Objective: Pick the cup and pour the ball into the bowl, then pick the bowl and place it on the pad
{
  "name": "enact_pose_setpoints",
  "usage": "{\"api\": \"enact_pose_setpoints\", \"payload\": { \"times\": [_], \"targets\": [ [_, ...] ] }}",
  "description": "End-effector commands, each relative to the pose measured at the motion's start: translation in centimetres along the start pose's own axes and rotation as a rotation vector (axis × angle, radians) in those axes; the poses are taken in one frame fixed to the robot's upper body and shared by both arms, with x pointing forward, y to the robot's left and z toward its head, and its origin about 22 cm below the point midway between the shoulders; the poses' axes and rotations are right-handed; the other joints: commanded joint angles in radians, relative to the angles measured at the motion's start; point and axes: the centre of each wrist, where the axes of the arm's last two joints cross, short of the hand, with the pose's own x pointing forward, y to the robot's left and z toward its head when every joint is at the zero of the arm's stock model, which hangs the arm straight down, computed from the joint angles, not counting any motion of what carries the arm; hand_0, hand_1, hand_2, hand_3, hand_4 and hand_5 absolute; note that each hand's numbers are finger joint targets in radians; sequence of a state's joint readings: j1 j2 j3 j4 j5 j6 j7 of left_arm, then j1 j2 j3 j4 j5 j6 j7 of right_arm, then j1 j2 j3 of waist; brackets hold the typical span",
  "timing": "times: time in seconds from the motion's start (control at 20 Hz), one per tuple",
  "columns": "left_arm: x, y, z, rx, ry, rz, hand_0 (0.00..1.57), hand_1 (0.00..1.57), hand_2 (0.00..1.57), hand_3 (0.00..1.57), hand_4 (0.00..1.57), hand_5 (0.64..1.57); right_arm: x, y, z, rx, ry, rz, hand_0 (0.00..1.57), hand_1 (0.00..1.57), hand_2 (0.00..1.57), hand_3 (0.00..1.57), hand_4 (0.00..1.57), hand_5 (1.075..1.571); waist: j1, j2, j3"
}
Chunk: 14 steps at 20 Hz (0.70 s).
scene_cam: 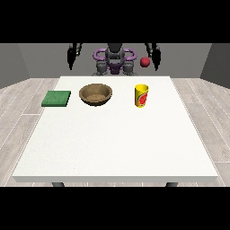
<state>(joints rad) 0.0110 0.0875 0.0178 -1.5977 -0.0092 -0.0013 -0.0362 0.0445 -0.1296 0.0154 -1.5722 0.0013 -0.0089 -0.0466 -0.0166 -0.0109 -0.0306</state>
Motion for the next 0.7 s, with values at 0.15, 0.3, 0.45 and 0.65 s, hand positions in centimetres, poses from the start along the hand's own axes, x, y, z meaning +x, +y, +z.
{"api": "enact_pose_setpoints", "payload": {
  "times": [0.15,0.3,0.45,0.65],
  "targets": [
    [2.7,0.7,-0.4,-0.012,-0.029,-0.027,0.0,0.0,0.0,0.0,0.0,1.535,2.4,-1.3,-0.1,0.005,-0.013,0.039,0.0,0.0,0.0,0.31,1.06,1.571,-0.005,-0.22,0.0216],
    [6.0,-0.7,-1.8,-0.048,-0.136,0.129,0.0,0.0,0.0,0.0,0.0,1.535,7.5,3.2,-1.8,0.111,-0.221,-0.113,0.0,0.0,0.0,0.31,1.06,1.571,0.03,-0.398,0.0229],
    [6.6,-1.5,-1.7,-0.079,0.005,0.271,0.0,0.0,0.0,0.0,0.0,1.537,9.2,6.7,-1.9,0.105,-0.057,-0.209,0.0,0.0,0.0,0.0,0.85,1.57,0.038,-0.447,0.0257],
    [5.8,-2.0,0.2,-0.069,0.145,0.354,0.0,0.0,0.0,0.0,0.0,1.546,9.1,11.7,0.4,0.103,0.13,-0.238,0.0,0.0,0.0,0.0,0.68,1.569,0.065,-0.485,0.029]
  ]
}}
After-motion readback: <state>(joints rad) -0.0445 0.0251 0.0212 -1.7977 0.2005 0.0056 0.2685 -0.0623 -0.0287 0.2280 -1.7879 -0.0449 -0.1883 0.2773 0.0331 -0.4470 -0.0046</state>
